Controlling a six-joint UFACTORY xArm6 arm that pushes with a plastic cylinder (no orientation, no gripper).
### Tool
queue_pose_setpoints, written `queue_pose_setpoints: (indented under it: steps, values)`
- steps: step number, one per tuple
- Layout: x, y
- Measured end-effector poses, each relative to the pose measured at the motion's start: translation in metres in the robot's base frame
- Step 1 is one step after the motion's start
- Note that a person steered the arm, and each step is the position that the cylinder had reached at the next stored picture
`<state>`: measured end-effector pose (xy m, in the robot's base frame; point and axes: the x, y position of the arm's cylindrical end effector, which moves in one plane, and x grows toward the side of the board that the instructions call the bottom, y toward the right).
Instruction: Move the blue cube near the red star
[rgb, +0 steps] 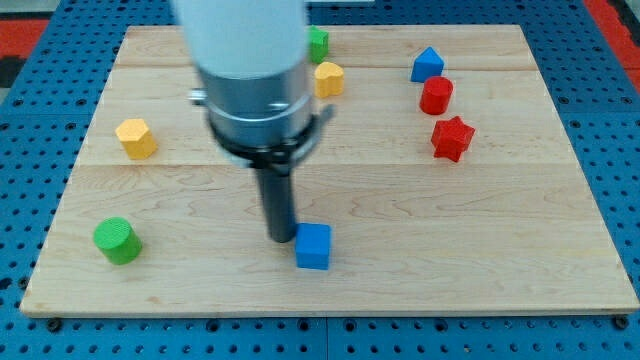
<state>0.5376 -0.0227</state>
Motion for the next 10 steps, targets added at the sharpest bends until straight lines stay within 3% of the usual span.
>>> queue_pose_setpoints:
  steps: [2,3,4,5,10]
  values:
    - [0.046,-0.013]
    - [0.059,0.012]
    - [-0.007,0.031]
    - [-0.04,0.074]
    - [-0.059,0.145]
